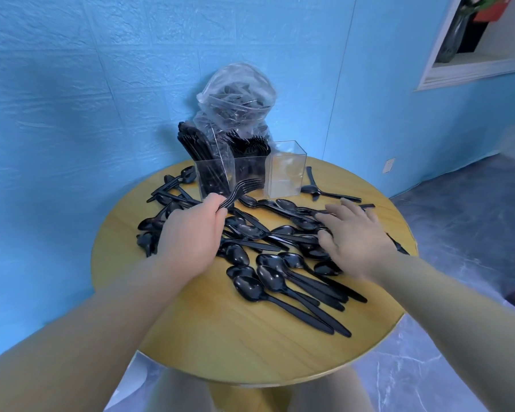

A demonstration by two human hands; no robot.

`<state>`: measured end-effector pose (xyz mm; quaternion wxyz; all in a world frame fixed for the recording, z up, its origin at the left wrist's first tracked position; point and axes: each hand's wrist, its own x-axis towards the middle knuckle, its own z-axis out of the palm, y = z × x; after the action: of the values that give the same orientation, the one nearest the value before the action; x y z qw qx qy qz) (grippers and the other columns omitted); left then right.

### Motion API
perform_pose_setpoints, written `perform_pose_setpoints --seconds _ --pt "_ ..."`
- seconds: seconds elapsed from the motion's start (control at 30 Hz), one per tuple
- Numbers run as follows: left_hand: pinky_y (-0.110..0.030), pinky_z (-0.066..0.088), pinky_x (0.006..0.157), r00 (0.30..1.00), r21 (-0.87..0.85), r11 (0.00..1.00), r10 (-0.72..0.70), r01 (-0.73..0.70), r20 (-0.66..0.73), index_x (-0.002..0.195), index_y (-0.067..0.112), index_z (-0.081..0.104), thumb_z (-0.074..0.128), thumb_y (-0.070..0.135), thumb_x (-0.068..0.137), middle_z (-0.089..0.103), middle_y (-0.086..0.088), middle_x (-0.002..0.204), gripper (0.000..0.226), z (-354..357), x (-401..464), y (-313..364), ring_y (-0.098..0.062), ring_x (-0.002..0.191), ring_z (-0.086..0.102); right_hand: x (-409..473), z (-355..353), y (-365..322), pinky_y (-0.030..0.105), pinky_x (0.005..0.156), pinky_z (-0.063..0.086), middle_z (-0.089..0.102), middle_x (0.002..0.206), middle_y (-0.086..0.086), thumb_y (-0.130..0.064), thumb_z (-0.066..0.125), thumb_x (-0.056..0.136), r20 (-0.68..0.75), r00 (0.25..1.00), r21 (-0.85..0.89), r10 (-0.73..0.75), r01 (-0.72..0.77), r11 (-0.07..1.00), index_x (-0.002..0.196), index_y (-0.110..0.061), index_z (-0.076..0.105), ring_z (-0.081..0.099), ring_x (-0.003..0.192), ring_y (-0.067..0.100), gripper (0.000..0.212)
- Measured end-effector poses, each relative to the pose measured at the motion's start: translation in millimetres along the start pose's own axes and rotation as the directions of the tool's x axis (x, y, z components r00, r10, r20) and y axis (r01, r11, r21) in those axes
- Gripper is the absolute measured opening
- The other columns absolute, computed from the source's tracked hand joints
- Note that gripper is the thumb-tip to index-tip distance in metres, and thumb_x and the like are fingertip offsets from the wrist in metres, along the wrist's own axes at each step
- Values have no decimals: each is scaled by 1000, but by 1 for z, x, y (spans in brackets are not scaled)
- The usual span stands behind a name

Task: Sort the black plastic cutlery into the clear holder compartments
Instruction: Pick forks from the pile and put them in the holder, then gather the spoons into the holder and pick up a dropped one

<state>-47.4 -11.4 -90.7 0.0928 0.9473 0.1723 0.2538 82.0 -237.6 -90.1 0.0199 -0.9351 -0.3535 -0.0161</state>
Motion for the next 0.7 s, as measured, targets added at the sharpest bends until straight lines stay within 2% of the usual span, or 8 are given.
perform_pose_setpoints --seconds 0.07,0.13,0.23,0.3,0.4,0.47,0.6,0.7 --pt "-33 42 55 999 -26 999 34 -33 36 116 19 50 32 34 100 52 4 57 28 1 0 11 -18 53 54 -8 -1 10 53 116 3 21 156 -2 -42 16 100 54 997 -56 60 -57 997 146 -27 32 1 147 22 51" --pt "-33 47 59 993 -43 995 88 -85 81 113 21 49 33 46 96 53 7 61 34 2 -3 24 -15 57 56 -14 0 12 57 114 1 18 157 -2 -45 12 100 137 987 -37 81 -77 996 146 -32 30 -3 147 23 51" --pt "-30 48 64 978 -24 994 106 -104 178 126 25 44 40 72 82 48 11 68 64 2 -10 41 -14 67 59 -19 8 8 61 113 1 10 159 -4 -47 10 100 211 977 26 35 -41 999 149 -39 19 -7 147 25 50" --pt "-27 46 63 964 32 993 104 -115 243 131 26 41 46 80 72 47 13 68 80 2 -15 47 -11 66 56 -20 12 8 60 113 0 7 159 -5 -47 11 100 169 985 66 18 -29 997 149 -40 13 -8 147 24 50" --pt "-28 50 67 953 111 984 102 -139 286 131 27 40 51 83 66 52 15 73 87 4 -18 47 -9 68 56 -22 10 16 57 114 3 19 157 -2 -42 15 100 55 994 60 95 -98 993 150 -31 18 0 147 21 51" --pt "-29 52 67 956 163 979 75 -125 285 133 26 38 52 83 66 51 14 72 89 5 -18 45 -10 70 58 -23 8 19 57 114 4 27 154 -2 -41 15 100 69 991 34 112 -115 993 149 -26 22 7 146 21 52" --pt "-29 51 60 962 265 960 10 -85 272 127 24 40 51 82 69 55 12 71 83 3 -14 40 -10 63 57 -22 8 12 58 115 1 16 158 -7 -39 16 101 150 988 88 30 -43 995 151 -28 15 4 147 19 52" --pt "-27 46 54 967 323 945 -40 -46 253 126 22 40 52 80 70 52 11 67 82 -1 -9 33 -10 58 54 -23 7 9 55 116 -1 10 159 -6 -37 18 101 94 996 128 -6 -6 992 152 -28 11 0 147 17 52"
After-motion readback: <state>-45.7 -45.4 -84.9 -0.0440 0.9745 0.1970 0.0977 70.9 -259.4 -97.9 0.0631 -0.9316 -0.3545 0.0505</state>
